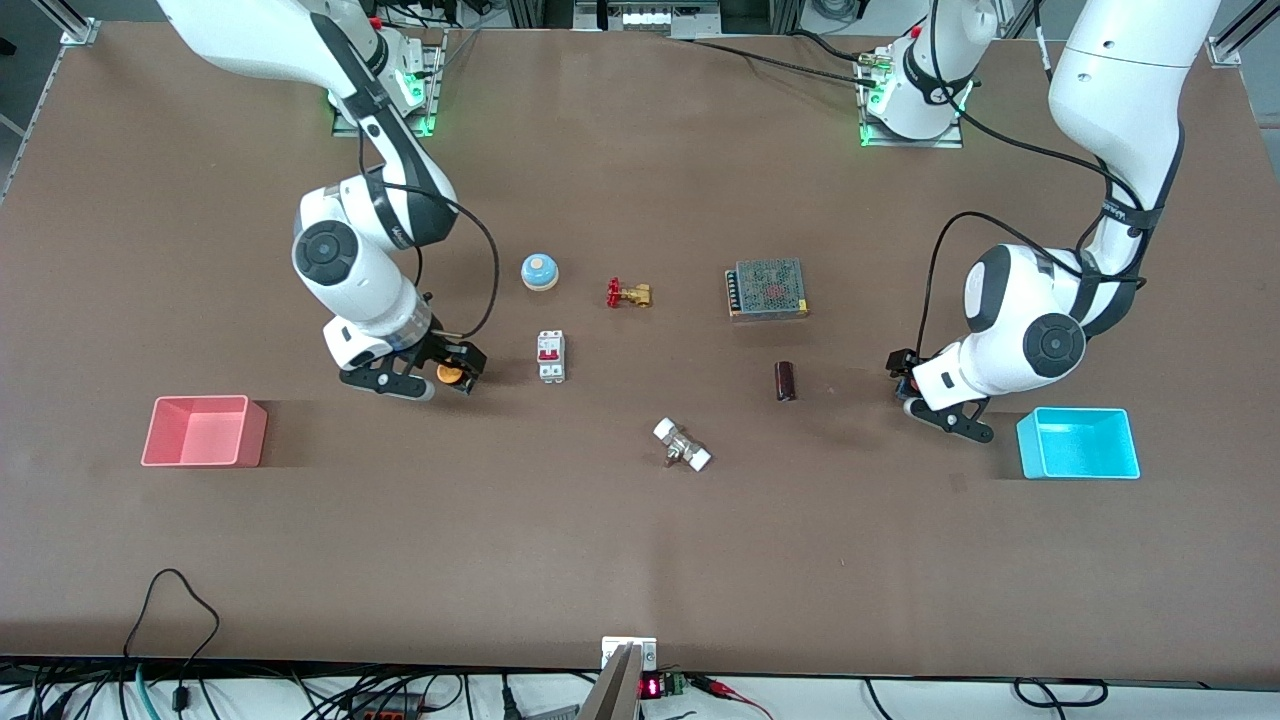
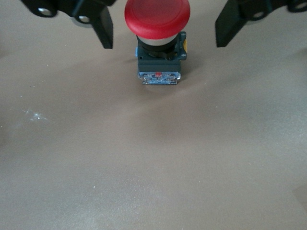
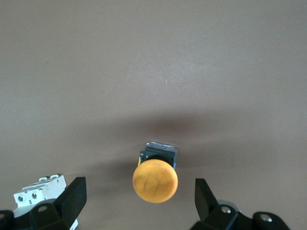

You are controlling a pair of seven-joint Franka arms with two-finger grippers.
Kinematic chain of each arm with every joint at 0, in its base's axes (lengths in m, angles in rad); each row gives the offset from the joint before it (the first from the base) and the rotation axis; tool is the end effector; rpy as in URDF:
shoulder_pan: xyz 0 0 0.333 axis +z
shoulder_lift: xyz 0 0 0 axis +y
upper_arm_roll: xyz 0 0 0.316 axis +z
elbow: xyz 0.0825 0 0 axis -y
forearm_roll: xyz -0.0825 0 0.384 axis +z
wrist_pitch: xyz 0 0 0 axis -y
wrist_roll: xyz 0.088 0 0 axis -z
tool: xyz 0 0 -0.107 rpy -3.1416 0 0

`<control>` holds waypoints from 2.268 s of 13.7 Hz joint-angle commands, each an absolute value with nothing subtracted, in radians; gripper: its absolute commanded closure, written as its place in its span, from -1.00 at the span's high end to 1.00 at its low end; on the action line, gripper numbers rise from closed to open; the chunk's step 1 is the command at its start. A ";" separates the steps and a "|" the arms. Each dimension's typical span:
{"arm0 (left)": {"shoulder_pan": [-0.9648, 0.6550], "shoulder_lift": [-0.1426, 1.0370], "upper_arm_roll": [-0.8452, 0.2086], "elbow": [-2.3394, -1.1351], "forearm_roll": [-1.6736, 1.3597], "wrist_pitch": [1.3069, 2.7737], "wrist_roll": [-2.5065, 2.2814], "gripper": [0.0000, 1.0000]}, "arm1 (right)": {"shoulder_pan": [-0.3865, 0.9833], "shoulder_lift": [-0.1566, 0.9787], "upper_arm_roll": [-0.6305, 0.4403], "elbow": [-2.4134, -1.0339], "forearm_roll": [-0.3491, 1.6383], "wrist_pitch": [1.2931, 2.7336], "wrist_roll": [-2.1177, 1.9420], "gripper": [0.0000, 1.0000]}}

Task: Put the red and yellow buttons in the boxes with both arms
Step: 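Close the right gripper on the yellow button while the left gripper grasps the red, then carry the yellow button to the pink box while the left gripper carries red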

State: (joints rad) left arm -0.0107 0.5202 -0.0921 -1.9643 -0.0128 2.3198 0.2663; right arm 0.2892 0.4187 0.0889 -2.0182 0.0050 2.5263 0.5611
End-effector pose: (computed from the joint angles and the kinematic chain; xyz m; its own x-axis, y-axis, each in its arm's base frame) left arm 0.5950 -0.0607 0.1938 0.9270 -0.3469 -0.1426 -0.3361 -0.9371 0.0944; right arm 0.5702 0.2246 0.2513 0.9788 -0.1969 0.0557 -0.1921 -0.9780 -0.0815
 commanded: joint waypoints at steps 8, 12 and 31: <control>-0.008 0.538 -0.098 -1.962 -0.060 2.332 0.273 0.37 | 0.282 0.491 0.080 -1.985 -0.028 2.563 0.586 1.00; -0.011 0.535 -0.097 -1.959 -0.110 2.332 0.272 0.02 | 0.284 0.508 0.080 -1.985 -0.029 2.586 0.620 1.00; 0.279 0.498 -0.031 -1.764 -0.038 2.298 0.273 -0.58 | 0.278 0.517 0.080 -1.983 -0.069 2.586 0.600 -0.38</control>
State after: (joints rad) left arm 0.2608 0.4452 -0.0233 -1.8595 -0.0544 2.3276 0.2810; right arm 0.2853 0.5059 0.0756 -1.9972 -0.0461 2.5817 0.5938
